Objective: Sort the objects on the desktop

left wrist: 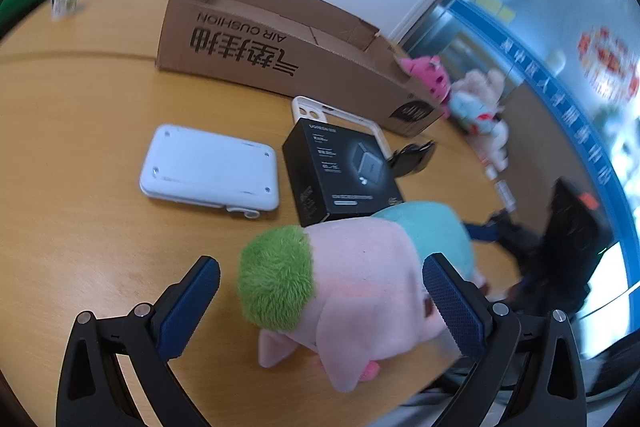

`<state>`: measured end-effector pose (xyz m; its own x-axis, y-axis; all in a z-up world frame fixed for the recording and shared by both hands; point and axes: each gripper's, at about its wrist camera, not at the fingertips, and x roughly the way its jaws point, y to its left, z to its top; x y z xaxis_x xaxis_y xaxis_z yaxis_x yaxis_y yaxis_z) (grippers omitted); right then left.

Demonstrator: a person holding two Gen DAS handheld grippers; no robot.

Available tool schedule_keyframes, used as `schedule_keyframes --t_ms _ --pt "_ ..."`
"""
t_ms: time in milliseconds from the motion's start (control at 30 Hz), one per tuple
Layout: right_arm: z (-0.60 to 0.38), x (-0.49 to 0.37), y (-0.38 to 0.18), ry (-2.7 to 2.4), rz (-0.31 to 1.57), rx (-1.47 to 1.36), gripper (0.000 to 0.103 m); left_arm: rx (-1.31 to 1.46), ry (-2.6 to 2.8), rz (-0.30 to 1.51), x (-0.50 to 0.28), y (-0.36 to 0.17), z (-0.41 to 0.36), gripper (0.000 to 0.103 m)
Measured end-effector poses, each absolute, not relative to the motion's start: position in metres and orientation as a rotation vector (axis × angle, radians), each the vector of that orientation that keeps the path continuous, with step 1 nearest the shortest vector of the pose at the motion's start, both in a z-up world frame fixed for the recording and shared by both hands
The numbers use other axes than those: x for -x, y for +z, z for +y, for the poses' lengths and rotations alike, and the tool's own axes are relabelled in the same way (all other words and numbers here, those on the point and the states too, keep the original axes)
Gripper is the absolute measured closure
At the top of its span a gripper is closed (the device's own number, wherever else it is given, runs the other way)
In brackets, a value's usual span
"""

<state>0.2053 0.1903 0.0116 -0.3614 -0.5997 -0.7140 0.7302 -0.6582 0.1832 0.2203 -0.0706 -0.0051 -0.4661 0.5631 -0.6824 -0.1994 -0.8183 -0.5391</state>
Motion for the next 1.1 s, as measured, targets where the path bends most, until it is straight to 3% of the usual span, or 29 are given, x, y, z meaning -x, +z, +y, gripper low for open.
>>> schedule_keyframes --t_ms 233,567,833,1100 --pt "0.163 -0.191 -0.010 -2.015 0.172 -1.057 0.008 1.363 2.195 -0.547 -0.219 -0.032 -0.055 0.002" --pt "0.168 -0.198 -0.009 -2.052 0.096 -1.071 0.012 1.284 2.240 -0.383 -0.221 0.002 -0.039 0.015" --pt "0.178 -0.184 0.061 -2.212 0.138 -0.822 0.013 0.968 2.356 -0.241 -0.192 0.092 -0.028 0.015" --pt "0.181 -0.134 0.168 -2.369 0.244 -0.477 0.013 0.549 2.479 -0.073 -0.146 0.207 -0.025 0.015"
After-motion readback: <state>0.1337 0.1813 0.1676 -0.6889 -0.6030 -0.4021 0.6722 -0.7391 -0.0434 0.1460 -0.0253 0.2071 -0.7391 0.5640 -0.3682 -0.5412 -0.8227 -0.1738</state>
